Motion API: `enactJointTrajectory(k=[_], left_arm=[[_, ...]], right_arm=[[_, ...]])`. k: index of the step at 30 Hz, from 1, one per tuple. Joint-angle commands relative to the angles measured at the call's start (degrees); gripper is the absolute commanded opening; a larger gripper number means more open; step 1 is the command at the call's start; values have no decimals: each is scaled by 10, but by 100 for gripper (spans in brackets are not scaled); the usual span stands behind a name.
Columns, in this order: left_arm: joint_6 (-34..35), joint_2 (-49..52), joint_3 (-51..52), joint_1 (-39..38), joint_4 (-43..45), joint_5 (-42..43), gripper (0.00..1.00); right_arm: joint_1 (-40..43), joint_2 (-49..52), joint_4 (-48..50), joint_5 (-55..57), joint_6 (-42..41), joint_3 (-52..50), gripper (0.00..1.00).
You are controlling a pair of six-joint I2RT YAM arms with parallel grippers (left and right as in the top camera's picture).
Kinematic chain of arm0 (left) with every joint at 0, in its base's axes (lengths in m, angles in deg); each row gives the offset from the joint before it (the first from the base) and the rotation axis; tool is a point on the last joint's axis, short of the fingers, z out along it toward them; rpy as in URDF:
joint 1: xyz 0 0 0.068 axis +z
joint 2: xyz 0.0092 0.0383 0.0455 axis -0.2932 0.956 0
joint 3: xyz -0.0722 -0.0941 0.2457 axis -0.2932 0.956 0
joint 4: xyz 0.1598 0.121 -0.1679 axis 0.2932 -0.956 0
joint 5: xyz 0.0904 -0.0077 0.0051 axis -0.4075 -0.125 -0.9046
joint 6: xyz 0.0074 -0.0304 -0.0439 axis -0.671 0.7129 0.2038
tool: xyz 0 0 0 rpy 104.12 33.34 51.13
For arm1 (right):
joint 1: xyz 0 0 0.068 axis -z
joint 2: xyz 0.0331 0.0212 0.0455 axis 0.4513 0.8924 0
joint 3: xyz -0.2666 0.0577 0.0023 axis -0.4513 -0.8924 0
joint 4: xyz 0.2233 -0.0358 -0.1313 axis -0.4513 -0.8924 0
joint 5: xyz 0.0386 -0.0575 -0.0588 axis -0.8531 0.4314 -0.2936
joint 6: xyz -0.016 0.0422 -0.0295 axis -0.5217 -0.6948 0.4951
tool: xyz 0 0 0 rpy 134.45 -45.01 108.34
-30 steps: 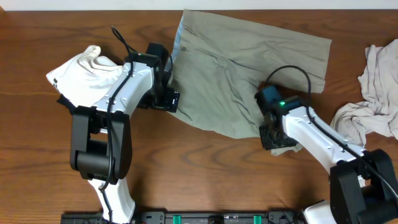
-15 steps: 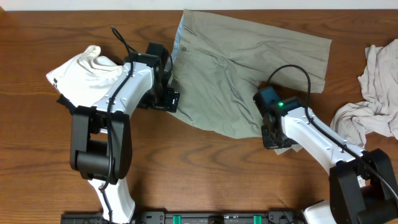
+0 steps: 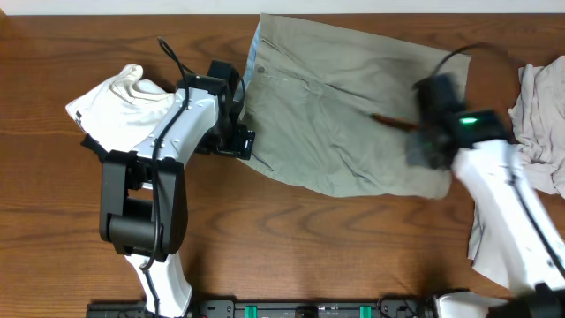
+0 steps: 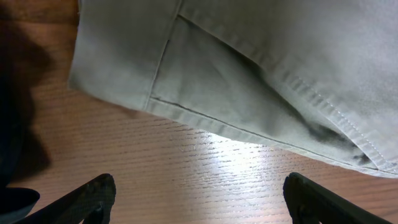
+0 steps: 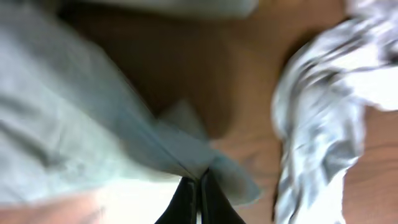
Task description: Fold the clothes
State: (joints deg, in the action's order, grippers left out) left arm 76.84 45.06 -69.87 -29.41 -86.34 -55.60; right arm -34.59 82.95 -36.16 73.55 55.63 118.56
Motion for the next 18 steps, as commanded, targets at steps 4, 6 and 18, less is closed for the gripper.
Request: enactJointTrajectory(k=[4, 6, 18], left_arm=[[-4, 0, 0, 14, -1, -5, 88], [-4, 0, 0, 19, -1, -5, 88], [-4, 0, 0, 26, 5, -5, 88]], right_arm=[[109, 4, 33, -69, 73, 24, 1], [129, 16, 49, -87, 83, 24, 1], [147, 143, 161, -117, 101, 24, 38]])
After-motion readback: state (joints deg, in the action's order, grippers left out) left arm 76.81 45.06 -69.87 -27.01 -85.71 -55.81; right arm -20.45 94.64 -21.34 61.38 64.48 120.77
